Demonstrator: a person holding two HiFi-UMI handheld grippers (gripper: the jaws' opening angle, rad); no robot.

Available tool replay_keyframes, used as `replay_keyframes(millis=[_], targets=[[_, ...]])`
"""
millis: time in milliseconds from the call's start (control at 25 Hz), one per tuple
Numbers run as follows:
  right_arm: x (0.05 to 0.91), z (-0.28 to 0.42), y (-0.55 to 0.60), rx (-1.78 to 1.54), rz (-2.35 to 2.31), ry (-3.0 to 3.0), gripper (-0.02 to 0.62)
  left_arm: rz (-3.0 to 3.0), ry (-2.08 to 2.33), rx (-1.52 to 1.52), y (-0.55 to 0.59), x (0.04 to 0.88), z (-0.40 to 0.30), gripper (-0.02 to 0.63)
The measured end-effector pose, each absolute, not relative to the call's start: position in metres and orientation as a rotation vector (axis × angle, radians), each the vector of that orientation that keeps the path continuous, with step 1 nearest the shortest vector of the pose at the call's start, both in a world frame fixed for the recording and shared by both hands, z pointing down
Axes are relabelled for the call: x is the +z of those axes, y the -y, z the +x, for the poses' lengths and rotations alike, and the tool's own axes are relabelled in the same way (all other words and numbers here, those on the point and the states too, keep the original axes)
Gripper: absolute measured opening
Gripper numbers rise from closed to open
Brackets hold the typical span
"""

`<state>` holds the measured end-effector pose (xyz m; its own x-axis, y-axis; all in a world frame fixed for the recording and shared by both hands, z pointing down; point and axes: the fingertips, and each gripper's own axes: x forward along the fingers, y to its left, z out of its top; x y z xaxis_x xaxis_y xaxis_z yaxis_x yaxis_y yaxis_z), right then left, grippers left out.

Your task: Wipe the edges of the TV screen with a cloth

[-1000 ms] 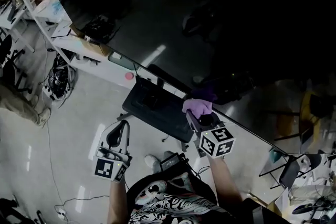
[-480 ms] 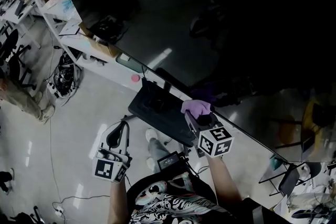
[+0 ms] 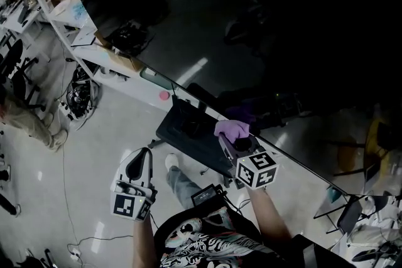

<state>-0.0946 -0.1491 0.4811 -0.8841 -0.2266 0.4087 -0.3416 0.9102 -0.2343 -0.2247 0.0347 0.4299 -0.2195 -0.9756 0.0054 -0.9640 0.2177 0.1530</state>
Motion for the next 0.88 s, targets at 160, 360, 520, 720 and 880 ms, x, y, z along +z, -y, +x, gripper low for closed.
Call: replay_keyframes(millis=[160,360,520,720,880], targets=[[0.482,-0.099,0.15,0.438,0.41,2.707,0.153,1.935,2.374,-0.204,-0.032,0.432,-0.222,0.025],[0.482,-0.104,0.15,0.45,0.404,2.714,0.153,1.953,2.373,-0.185,-0.028,0.43,-0.222,0.025],[0.481,-0.113,0.15,0.452,0.391,2.722,0.153,1.88,2.396,-0.16,-0.029,0.432,-0.233,0.025],[0.479,-0.123,0.147,0.454,0.375,2.723,0.153,1.919,2.396,-0.145,-0.029,0.428,-0.239,0.025],[0.477,-0.134,0.146,0.45,0.368,2.729,0.153,1.883,2.392,-0.124,-0.025,0.432,-0.252,0.025]])
